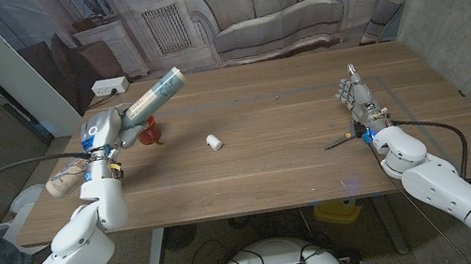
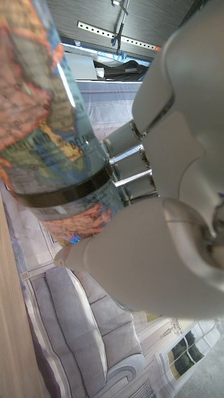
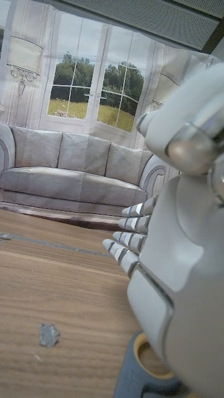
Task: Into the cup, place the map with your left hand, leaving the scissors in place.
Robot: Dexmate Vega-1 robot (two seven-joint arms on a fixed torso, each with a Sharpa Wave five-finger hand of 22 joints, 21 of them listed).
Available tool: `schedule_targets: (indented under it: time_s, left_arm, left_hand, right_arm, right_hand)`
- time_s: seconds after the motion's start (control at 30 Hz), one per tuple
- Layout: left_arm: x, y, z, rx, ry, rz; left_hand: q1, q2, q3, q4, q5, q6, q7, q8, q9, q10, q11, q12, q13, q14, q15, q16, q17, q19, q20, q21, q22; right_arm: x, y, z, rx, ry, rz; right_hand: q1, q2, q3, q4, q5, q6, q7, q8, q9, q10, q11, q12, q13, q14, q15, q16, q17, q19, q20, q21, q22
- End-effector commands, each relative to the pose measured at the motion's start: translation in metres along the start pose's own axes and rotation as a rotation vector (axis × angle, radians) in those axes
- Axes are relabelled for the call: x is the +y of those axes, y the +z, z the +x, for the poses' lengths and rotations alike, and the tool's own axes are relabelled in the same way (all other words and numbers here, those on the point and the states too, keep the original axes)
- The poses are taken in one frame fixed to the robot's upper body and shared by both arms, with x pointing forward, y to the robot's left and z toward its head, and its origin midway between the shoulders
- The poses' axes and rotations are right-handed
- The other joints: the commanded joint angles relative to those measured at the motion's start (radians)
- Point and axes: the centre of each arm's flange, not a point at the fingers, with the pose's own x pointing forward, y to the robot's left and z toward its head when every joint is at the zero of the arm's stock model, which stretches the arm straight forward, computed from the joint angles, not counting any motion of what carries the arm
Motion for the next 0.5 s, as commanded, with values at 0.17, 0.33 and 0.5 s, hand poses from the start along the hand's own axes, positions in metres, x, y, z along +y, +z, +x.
schedule_targets:
  time_s: [0.17, 0.33, 0.5]
  left_arm:
    - [-0.009, -0.002, 0.016, -0.018, 0.011, 0.013]
    - [-0.014, -0.002, 0.022, -0.015, 0.003, 0.025]
    - [-0.016, 0.0, 0.03, -0.025, 0.004, 0.033]
  left_hand:
    - [0.01, 0.001, 0.001, 0.004, -0.003, 0.024, -0.008, -0.003, 0.004, 0.012, -0.005, -0.004, 0.005, 0.013, -0.106, 0.0, 0.003, 0.01, -0.006, 0.0, 0.005]
    - [0.011, 0.001, 0.002, 0.005, -0.005, 0.028, -0.008, -0.003, 0.004, 0.015, -0.008, -0.005, 0.005, 0.014, -0.107, -0.001, 0.003, 0.011, -0.007, -0.001, 0.005]
    - [0.012, 0.001, 0.005, 0.006, -0.007, 0.032, -0.01, -0.003, 0.004, 0.017, -0.009, -0.006, 0.005, 0.016, -0.107, -0.001, 0.004, 0.011, -0.008, -0.001, 0.005]
  right_arm:
    - [-0.006, 0.001, -0.01, -0.004, -0.024, 0.004]
    - [-0.01, 0.002, -0.014, -0.005, -0.031, -0.003]
    - [-0.015, 0.005, -0.02, -0.015, -0.048, 0.005]
  right_hand:
    - [0.004, 0.001, -0.007, 0.0, -0.001, 0.006, 0.006, 0.002, 0.006, 0.003, 0.004, -0.001, 0.003, 0.007, 0.001, -0.004, 0.005, 0.012, -0.001, 0.0, 0.003]
    - [0.004, 0.001, -0.007, 0.0, -0.001, 0.005, 0.006, 0.002, 0.006, 0.003, 0.005, -0.002, 0.003, 0.006, 0.001, -0.004, 0.005, 0.012, -0.001, 0.0, 0.003]
    - [0.004, 0.002, -0.008, 0.0, -0.001, 0.006, 0.007, 0.002, 0.006, 0.004, 0.006, -0.001, 0.003, 0.006, 0.001, -0.004, 0.005, 0.012, -0.001, 0.0, 0.003]
